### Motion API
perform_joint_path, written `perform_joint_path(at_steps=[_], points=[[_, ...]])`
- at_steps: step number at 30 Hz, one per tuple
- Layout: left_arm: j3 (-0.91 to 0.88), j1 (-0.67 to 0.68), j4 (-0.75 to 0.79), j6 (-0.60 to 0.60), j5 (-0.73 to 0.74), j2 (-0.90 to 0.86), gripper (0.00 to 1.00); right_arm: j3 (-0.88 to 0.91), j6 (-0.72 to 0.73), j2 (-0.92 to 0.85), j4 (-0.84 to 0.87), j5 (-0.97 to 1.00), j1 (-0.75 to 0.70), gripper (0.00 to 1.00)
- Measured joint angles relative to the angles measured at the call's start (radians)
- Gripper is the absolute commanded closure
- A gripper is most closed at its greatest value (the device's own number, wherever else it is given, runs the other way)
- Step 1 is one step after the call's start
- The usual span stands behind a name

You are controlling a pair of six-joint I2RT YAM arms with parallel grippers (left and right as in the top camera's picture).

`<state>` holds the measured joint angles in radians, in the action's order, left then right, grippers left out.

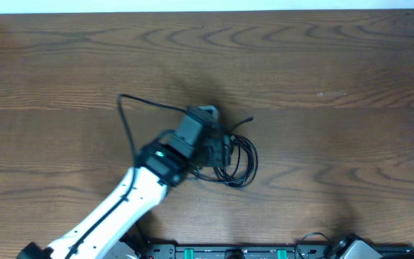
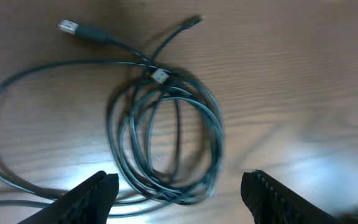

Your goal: Untangle cables

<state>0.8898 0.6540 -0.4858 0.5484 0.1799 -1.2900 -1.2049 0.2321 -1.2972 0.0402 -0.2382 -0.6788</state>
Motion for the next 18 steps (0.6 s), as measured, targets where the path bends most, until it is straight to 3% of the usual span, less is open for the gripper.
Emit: perform_joint_path(at_steps=[6, 13, 18], points=[[0.0, 0.151, 0.029, -0.004, -0.206, -0.111, 0.31, 0.0, 0.01, 0.057, -0.023, -0.009, 0.008, 0.01], [0.0, 0.275, 0.161, -0.007, -0.265, -0.256, 0.31, 0.0, 0.05, 0.065, -0.036, -0.01, 0.008, 0.01], [0.0, 0.287, 0.189, -0.007, -0.276, -0.334, 0.31, 0.0, 0.072, 0.065, -0.055, -0.01, 0.009, 0.01]])
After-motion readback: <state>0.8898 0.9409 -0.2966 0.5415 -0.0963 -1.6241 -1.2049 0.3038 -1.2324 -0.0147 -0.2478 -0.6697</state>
